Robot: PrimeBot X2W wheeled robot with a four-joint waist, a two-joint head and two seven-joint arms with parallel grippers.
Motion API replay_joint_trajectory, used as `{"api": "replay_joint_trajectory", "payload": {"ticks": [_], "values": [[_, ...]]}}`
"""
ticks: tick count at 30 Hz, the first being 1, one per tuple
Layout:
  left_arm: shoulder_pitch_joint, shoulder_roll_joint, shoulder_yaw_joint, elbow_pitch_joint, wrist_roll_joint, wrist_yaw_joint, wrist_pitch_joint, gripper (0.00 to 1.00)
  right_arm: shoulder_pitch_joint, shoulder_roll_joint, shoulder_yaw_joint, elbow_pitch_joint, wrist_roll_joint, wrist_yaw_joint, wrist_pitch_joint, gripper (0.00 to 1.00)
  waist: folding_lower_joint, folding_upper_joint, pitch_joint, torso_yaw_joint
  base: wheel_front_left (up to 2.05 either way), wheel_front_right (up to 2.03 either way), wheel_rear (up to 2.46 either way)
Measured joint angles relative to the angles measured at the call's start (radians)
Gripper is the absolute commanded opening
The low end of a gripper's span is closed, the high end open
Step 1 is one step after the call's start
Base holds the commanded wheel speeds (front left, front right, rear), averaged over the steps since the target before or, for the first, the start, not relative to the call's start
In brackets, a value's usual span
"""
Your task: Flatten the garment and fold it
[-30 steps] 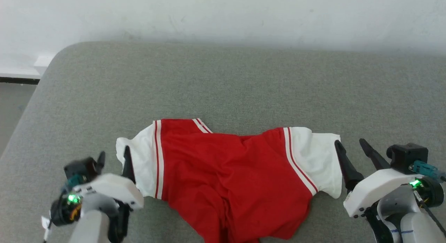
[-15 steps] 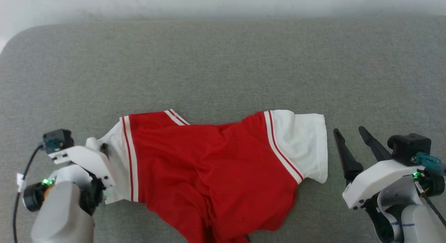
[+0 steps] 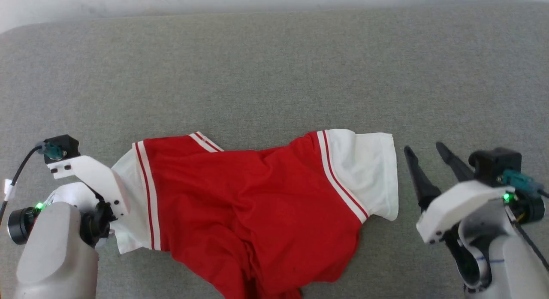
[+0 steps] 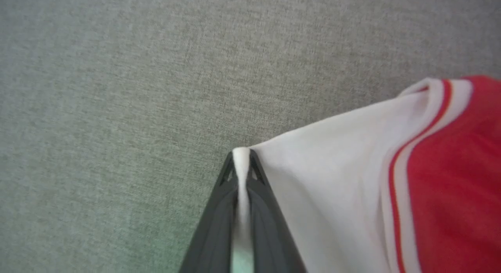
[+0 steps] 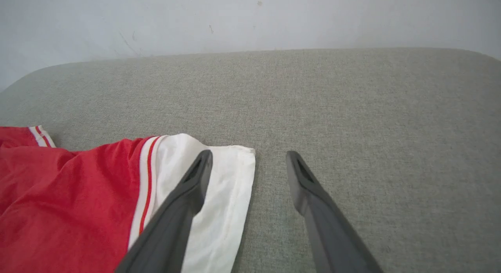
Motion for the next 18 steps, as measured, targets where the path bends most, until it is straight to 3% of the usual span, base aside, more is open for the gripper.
{"api": "replay_joint_trajectory", "payload": {"ticks": [7, 18], "values": [[0.051, 0.001, -0.008, -0.107, -0.01, -0.002, 0.052, 0.0, -0.167, 0.0, 0.02, 0.121, -0.091, 0.0, 0.003, 1.0, 0.0001, 0.0, 0.007, 0.015, 0.0, 0.0, 0.0], [0.082, -0.006, -0.038, -0.206, -0.016, -0.004, 0.085, 0.0, -0.361, 0.0, 0.041, 0.456, -0.142, 0.0, 0.298, 1.0, 0.0002, 0.0, 0.028, 0.049, 0.0, 0.0, 0.0]]}}
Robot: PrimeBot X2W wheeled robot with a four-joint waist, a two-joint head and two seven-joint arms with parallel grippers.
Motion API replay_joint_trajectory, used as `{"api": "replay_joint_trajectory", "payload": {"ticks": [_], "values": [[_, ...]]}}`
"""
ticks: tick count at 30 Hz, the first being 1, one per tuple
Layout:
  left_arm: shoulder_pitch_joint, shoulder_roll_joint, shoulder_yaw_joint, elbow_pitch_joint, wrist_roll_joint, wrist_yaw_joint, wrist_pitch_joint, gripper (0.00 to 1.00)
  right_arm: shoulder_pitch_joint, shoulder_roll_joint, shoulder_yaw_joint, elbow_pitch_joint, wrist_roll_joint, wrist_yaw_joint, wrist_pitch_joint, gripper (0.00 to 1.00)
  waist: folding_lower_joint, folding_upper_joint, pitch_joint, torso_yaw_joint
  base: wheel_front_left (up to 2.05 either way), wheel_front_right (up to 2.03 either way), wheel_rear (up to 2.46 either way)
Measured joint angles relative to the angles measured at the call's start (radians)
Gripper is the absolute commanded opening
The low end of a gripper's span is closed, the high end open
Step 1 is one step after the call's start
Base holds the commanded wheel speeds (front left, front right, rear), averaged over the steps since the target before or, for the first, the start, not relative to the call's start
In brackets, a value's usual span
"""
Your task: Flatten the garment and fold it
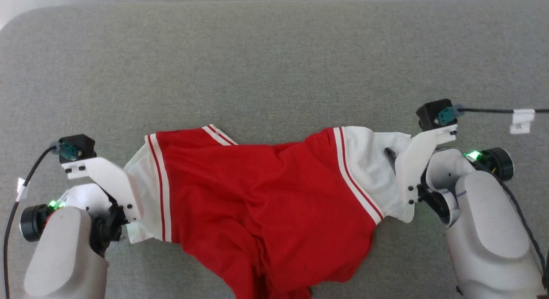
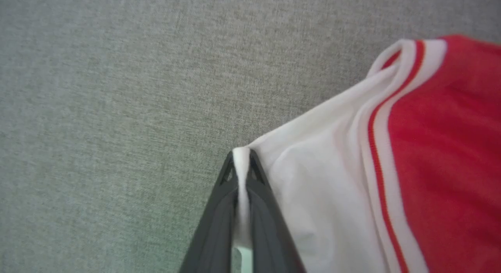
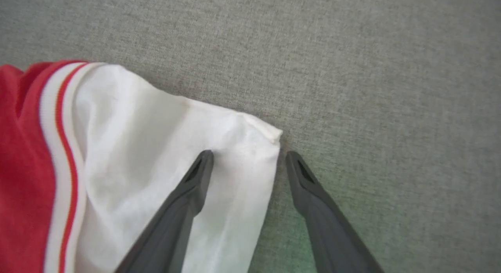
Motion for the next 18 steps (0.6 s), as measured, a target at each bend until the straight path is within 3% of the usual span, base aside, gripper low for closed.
{"api": "replay_joint_trajectory", "payload": {"ticks": [3, 4, 5, 8, 13, 18], "values": [[0.005, -0.001, -0.007, -0.011, -0.007, -0.008, 0.001, 0.0, -0.031, 0.0, 0.011, 0.022, -0.009, 0.0, 0.078, 1.0, 0.0, 0.0, 0.0, 0.006, 0.0, 0.0, 0.0], [0.007, 0.0, -0.01, -0.014, -0.007, -0.011, 0.001, 0.0, -0.038, -0.001, 0.014, 0.025, -0.009, 0.0, 0.102, 0.82, -0.0001, 0.0, -0.002, 0.007, 0.0, 0.0, 0.0], [0.008, 0.0, -0.013, -0.015, -0.007, -0.017, 0.001, 0.0, -0.044, -0.001, 0.019, 0.026, -0.009, 0.0, 0.124, 0.48, -0.0001, 0.0, -0.003, 0.008, 0.0, 0.0, 0.0], [0.019, 0.002, -0.02, -0.022, -0.014, -0.034, 0.001, 0.0, -0.051, -0.001, 0.037, 0.028, -0.009, 0.0, 0.181, 0.0, -0.0001, 0.0, -0.008, 0.008, 0.0, 0.0, 0.0], [0.023, 0.014, -0.038, -0.039, -0.016, -0.084, -0.021, 0.0, -0.068, 0.0, 0.064, 0.033, -0.015, 0.0, 0.216, 0.0, -0.0001, 0.0, -0.01, 0.007, 0.0, 0.0, 0.0], [0.002, 0.047, -0.06, -0.102, -0.014, -0.175, -0.143, 0.0, -0.115, -0.047, 0.083, 0.015, -0.015, 0.0, 0.222, 0.0, 0.0, 0.0, -0.01, 0.006, 0.0, 0.0, 0.0]]}}
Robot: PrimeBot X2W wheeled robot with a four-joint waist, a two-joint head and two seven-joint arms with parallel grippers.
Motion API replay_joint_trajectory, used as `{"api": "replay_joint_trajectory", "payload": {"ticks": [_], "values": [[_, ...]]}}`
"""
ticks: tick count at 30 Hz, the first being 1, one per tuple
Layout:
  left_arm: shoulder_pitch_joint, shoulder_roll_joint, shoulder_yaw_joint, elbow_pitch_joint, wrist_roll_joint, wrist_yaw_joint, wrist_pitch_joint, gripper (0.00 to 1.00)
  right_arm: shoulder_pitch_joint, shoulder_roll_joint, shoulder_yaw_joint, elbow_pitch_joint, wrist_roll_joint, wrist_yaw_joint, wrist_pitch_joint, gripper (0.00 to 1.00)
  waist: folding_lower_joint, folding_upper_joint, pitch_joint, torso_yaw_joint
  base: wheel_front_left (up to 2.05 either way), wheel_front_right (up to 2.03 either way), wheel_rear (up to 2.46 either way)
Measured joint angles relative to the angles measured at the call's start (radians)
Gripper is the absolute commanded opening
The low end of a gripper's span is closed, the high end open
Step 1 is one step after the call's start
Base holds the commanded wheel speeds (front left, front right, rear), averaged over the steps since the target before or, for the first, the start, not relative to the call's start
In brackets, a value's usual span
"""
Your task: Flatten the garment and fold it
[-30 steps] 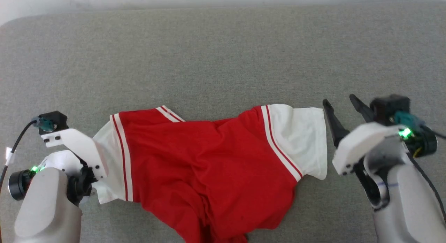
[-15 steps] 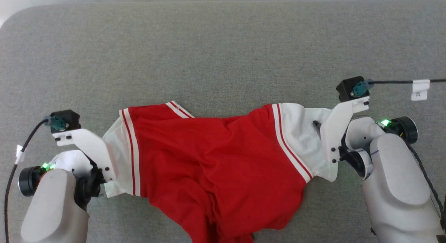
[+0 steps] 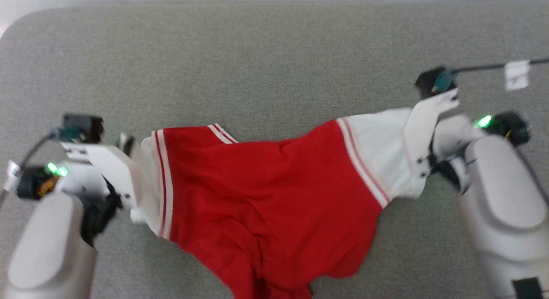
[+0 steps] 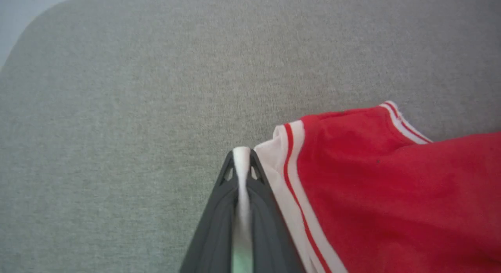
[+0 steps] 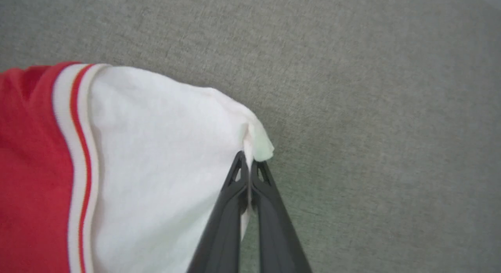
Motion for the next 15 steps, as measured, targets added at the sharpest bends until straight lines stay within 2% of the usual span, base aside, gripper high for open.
{"api": "replay_joint_trajectory", "payload": {"ticks": [5, 8, 15], "values": [[-0.134, 0.074, -0.015, -0.058, 0.052, -0.018, -0.046, 0.0, -0.112, -0.1, 0.008, -0.06, -0.011, 0.0, -0.002, 0.0, -0.0001, 0.0, 0.007, 0.0, 0.0, 0.0, 0.0], [-0.248, 0.09, -0.028, -0.078, 0.09, -0.022, -0.076, 0.0, -0.187, -0.166, 0.019, -0.103, -0.026, 0.0, -0.005, 0.0, -0.0001, 0.0, 0.021, 0.0, 0.0, 0.0, 0.0], [-0.519, 0.117, -0.045, -0.064, 0.174, -0.015, -0.156, 0.0, -0.423, -0.277, 0.05, -0.16, -0.046, 0.001, -0.033, 0.0, 0.0, 0.0, 0.086, -0.014, 0.0, 0.0, 0.0]]}}
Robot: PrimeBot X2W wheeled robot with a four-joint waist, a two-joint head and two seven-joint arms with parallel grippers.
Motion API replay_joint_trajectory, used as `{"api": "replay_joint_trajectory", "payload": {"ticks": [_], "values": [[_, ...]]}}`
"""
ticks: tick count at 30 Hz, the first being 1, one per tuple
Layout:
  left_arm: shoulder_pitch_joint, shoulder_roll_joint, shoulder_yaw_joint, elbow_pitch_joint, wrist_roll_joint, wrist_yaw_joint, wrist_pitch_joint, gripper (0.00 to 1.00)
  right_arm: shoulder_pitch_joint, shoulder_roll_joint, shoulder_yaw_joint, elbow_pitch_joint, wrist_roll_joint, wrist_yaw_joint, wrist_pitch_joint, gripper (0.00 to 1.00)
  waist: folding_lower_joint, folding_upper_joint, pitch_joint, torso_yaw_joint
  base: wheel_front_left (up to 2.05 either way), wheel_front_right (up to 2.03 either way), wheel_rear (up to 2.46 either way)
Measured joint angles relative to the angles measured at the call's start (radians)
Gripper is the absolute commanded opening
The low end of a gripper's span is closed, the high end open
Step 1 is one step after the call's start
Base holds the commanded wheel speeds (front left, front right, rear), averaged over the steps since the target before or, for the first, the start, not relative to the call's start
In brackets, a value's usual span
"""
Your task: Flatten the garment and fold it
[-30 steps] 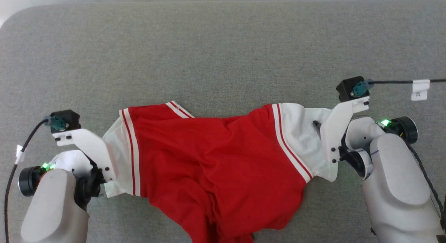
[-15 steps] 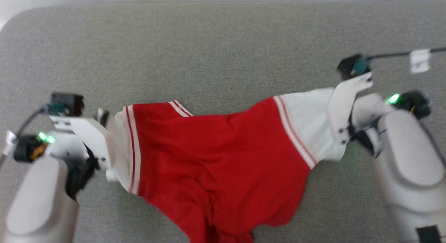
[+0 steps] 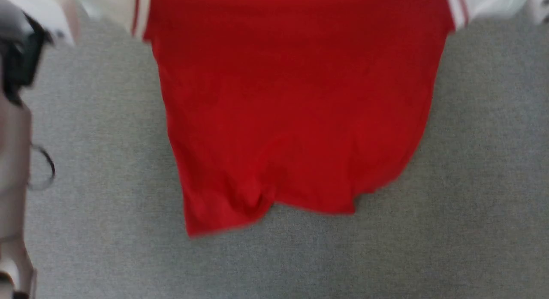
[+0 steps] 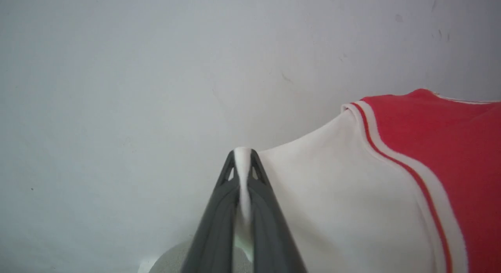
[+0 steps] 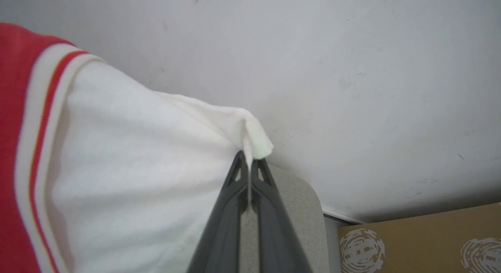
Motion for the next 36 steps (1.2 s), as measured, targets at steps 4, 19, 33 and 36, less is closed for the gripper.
{"api": "replay_joint_trajectory", "payload": {"ticks": [4, 19, 33, 36], "values": [[-0.167, 0.011, -0.007, 0.028, 0.056, 0.023, -0.056, 0.0, -0.153, -0.022, 0.005, 0.005, -0.016, 0.0, -0.037, 0.0, 0.0001, 0.0, 0.049, -0.015, 0.0, 0.0, 0.0], [-0.613, -0.012, 0.064, 0.114, 0.105, 0.177, -0.323, 0.0, -0.621, -0.013, -0.002, 0.061, -0.164, 0.0, -0.325, 0.0, 0.0, 0.0, 0.224, -0.076, 0.0, 0.0, 0.0], [-0.253, -0.059, 0.029, 0.261, 0.012, 0.119, -0.286, 0.0, -0.323, 0.02, 0.075, 0.262, -0.064, 0.0, -0.527, 0.0, -0.0001, 0.0, 0.184, -0.066, 0.0, 0.0, 0.0], [-0.098, -0.072, 0.029, 0.264, -0.031, 0.095, -0.267, 0.0, -0.186, 0.019, 0.083, 0.262, 0.008, 0.0, -0.553, 0.0, -0.0002, 0.0, 0.149, -0.06, 0.0, 0.0, 0.0]]}}
